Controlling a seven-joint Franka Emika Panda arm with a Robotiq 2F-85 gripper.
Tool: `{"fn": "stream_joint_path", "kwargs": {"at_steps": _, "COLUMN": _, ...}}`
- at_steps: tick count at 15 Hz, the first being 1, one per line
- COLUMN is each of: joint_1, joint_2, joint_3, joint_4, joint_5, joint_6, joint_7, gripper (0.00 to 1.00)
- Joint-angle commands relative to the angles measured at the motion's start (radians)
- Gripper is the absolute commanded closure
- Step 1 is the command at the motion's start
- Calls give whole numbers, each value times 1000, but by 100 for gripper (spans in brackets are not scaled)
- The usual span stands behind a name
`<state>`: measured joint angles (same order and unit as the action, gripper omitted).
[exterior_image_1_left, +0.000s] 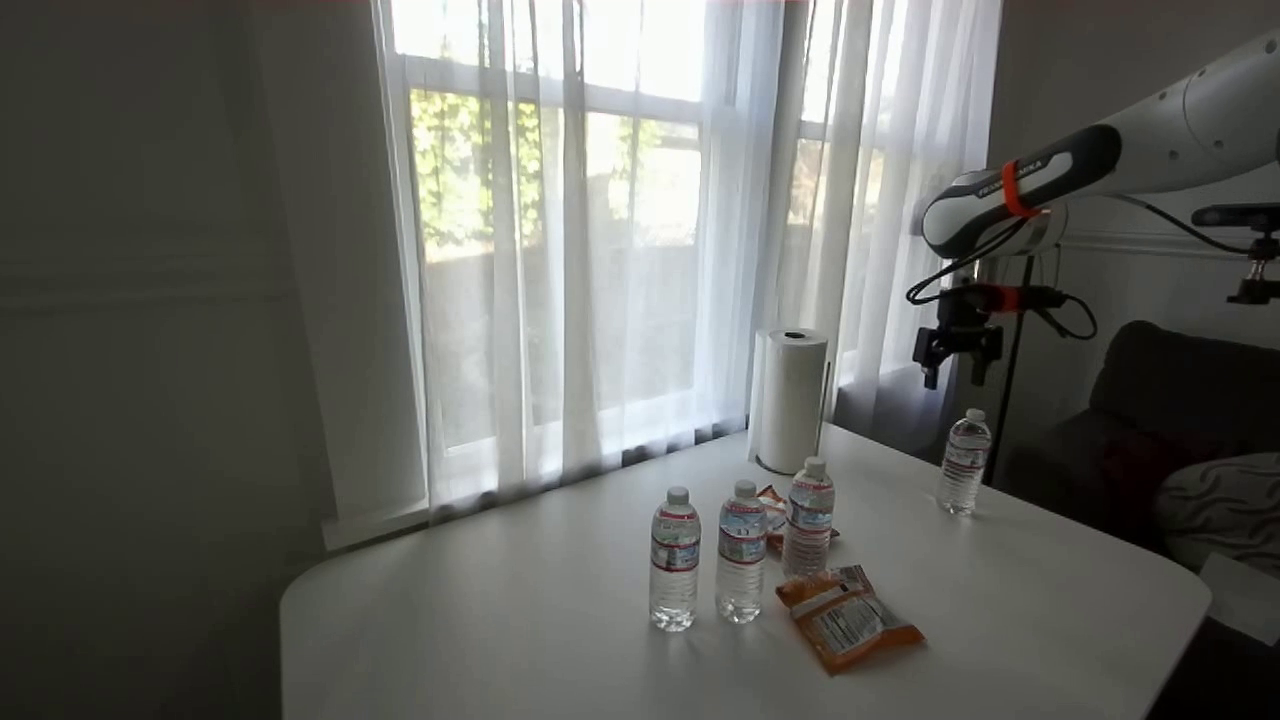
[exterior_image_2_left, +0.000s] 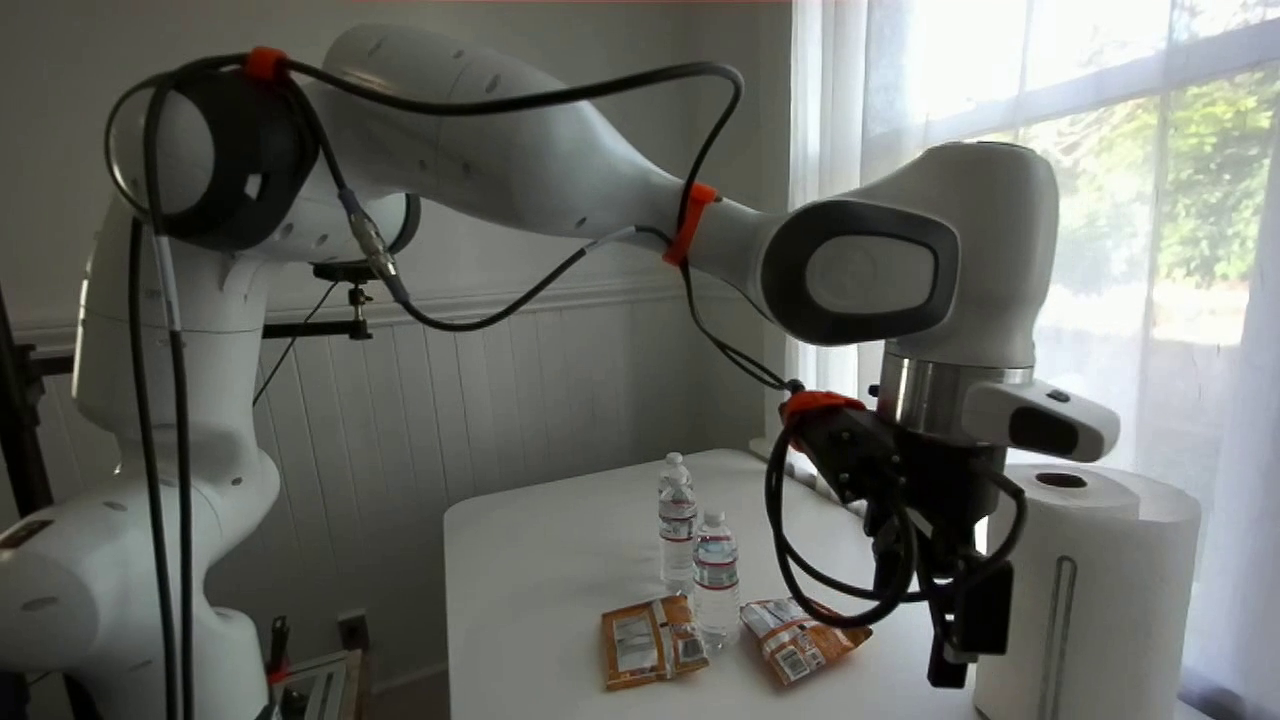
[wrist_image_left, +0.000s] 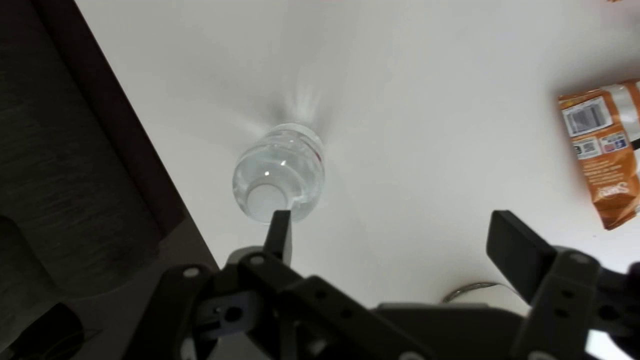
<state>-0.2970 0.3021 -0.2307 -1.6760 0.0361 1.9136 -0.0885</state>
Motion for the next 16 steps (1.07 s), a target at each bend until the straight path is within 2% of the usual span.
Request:
{"fn": "stream_joint_path", "kwargs": {"at_steps": 1, "joint_1": 38, "joint_2": -88, "joint_3": 27, "joint_4": -115, "joint_5": 3, "joint_6": -6, "joint_7": 20, "gripper": 0}}
{"fn": "stream_joint_path", "kwargs": {"at_steps": 9, "joint_1": 153, "joint_2": -141, "joint_3": 82, "joint_4": -352, "joint_5": -12, "joint_6": -1, "joint_7": 165, "gripper": 0}}
{"fn": "stream_joint_path", "kwargs": {"at_steps": 10, "joint_1": 137, "joint_2": -86, "joint_3": 76, "joint_4": -268, "joint_5": -1, "joint_6": -24, "joint_7": 124, "gripper": 0}}
{"fn": "stream_joint_path", "kwargs": {"at_steps": 16, "joint_1": 152, "joint_2": -100, "joint_3": 81, "joint_4": -310, "joint_5": -2, "joint_6": -19, "joint_7": 149, "gripper": 0}}
